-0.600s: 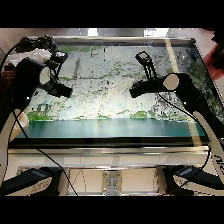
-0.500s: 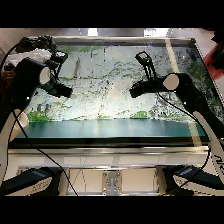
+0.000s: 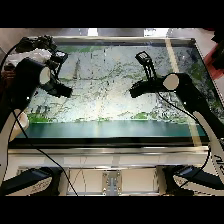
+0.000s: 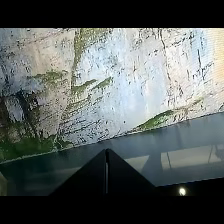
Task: Fold the shirts.
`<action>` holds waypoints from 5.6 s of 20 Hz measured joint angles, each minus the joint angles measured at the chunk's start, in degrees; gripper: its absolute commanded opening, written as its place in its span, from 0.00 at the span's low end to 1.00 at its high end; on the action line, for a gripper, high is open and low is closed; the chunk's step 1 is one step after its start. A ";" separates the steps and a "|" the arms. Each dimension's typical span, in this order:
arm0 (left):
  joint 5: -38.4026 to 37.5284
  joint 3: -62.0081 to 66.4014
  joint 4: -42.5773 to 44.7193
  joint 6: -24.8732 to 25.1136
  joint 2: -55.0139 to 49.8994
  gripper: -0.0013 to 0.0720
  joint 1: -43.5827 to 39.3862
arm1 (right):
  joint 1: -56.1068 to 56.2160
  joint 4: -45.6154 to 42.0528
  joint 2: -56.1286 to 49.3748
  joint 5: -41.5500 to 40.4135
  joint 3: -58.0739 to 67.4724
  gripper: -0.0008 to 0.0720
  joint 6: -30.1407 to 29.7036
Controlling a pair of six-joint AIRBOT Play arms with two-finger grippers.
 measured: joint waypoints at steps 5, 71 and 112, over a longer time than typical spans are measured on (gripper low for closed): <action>0.00 0.00 0.00 -0.02 0.00 0.04 0.00 | 0.00 0.02 0.00 0.00 0.00 0.07 0.00; 4.57 19.85 -54.38 22.51 -17.59 0.03 18.62 | -2.58 -40.09 3.02 -1.68 0.17 0.60 23.61; -1.44 -7.93 5.92 -1.81 -9.01 0.03 21.51 | -8.31 17.14 -5.68 -22.01 -20.22 0.63 12.98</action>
